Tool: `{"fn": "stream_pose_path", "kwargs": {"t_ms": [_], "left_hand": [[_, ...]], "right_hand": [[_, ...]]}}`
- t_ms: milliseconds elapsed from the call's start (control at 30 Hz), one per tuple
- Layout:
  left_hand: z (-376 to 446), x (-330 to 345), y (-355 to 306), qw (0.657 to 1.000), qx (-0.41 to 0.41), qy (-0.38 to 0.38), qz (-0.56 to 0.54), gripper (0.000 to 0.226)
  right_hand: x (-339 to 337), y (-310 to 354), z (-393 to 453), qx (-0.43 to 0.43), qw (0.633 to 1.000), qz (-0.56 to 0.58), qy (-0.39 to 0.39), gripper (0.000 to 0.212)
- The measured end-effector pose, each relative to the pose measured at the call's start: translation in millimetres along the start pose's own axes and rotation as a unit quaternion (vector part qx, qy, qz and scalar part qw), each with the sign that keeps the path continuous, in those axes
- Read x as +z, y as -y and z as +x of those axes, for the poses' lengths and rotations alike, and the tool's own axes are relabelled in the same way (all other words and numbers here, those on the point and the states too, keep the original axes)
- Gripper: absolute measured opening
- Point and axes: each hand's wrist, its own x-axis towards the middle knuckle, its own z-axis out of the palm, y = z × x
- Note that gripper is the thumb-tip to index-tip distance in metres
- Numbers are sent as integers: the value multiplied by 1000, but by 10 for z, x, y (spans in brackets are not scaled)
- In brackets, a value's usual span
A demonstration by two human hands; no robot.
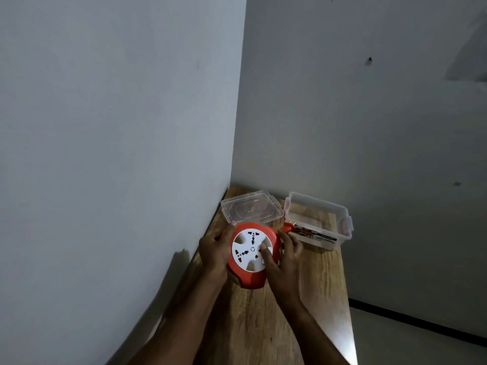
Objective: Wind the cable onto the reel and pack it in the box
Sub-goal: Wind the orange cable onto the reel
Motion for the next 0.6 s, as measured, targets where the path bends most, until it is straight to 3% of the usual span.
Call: {"fn": "stream_pose_path", "kwargs": {"t_ms": [200, 333, 600], "left_hand": [[-52, -350, 385, 998, -48, -46, 23, 42], [-109, -535, 638, 991, -25, -78, 101, 54], [-309, -785, 935, 967, 48, -100, 231, 36]], "right_hand": [[337, -244, -259, 41, 997, 1, 59, 55], [481, -372, -477, 51, 994, -4, 92, 52], [643, -622, -793, 72, 987, -13, 145, 52]]}}
